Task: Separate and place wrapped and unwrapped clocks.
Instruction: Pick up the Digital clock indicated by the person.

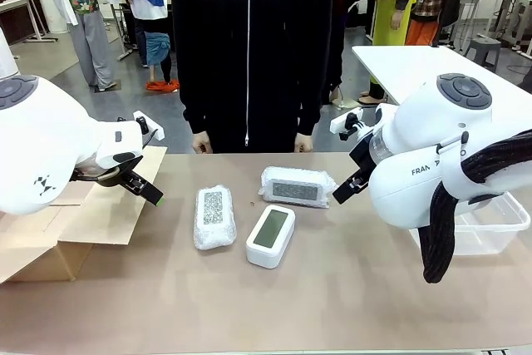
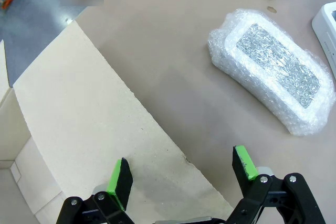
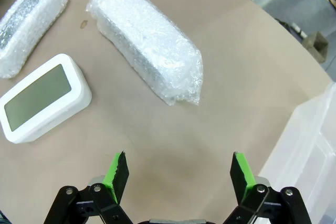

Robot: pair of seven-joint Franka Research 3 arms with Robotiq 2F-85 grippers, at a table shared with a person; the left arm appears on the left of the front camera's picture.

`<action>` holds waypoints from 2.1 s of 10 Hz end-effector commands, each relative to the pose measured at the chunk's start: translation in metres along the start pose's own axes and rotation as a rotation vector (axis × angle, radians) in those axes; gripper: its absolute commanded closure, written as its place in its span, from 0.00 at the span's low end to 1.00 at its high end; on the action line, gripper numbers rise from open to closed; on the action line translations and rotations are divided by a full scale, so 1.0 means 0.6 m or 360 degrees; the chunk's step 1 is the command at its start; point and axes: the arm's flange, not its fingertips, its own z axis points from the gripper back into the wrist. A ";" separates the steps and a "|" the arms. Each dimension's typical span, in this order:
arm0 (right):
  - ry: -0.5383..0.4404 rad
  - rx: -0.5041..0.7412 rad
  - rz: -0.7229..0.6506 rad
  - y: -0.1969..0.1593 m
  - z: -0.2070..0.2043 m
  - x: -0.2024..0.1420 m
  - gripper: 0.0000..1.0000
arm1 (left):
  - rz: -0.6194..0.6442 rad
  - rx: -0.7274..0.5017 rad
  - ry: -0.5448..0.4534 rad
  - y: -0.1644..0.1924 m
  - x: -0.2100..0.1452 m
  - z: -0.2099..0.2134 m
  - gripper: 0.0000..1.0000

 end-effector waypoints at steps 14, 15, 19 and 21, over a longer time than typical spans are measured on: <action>-0.0457 0.0688 0.0363 -0.101 0.295 -0.112 0.00 | -0.0182 -0.0557 -0.0407 0.088 -0.181 0.258 0.00; -0.0460 0.0654 0.0398 -0.098 0.306 -0.119 0.00 | -0.0191 -0.0539 -0.0387 0.078 -0.178 0.259 0.00; -0.0449 0.0626 0.0379 -0.138 0.332 -0.058 0.00 | -0.0180 -0.0525 -0.0362 0.163 -0.075 0.300 0.00; -0.0449 0.0626 0.0379 -0.138 0.332 -0.058 0.00 | -0.0180 -0.0525 -0.0362 0.163 -0.075 0.300 0.00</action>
